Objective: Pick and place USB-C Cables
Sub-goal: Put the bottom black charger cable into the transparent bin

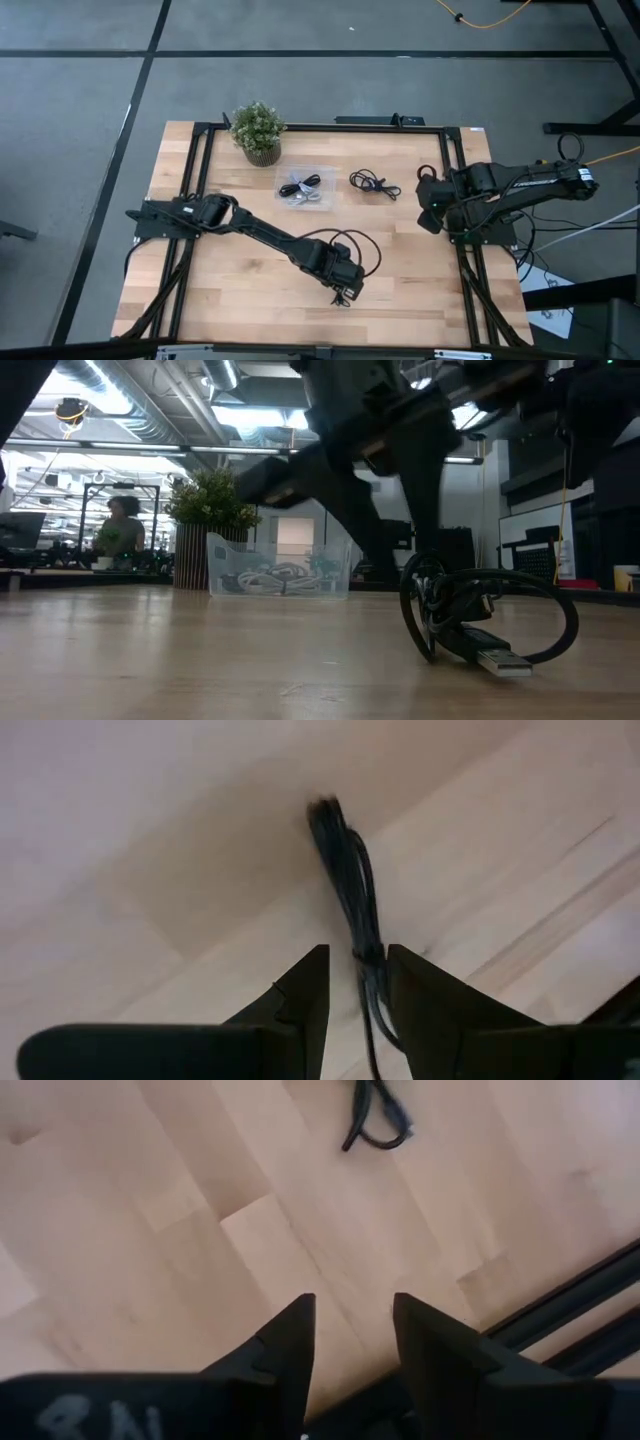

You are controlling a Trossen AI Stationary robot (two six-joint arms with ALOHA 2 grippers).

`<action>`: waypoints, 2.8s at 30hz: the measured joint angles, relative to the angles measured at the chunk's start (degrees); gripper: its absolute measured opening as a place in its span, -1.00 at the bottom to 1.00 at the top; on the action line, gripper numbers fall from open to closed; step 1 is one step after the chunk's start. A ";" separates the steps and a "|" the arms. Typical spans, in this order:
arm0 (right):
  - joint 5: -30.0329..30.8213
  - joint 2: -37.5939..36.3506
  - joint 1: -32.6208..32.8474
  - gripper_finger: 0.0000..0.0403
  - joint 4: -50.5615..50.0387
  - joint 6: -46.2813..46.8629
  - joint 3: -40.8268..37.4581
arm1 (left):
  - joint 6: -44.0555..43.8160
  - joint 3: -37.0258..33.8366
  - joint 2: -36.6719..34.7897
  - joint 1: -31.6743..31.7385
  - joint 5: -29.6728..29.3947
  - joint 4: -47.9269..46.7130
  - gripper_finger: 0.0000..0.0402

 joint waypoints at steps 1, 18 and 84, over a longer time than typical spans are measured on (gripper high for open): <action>0.75 0.00 0.00 -0.30 -0.01 -0.28 0.00 | -0.30 0.00 0.32 -0.02 0.64 0.24 -0.52; 2.17 0.00 0.00 -0.30 -0.10 -0.83 0.00 | -1.90 -2.30 0.62 -0.98 0.99 4.09 -0.52; 2.24 0.00 0.00 -0.30 -0.44 -2.52 0.00 | 20.76 -3.02 -1.85 4.50 7.21 13.03 -0.70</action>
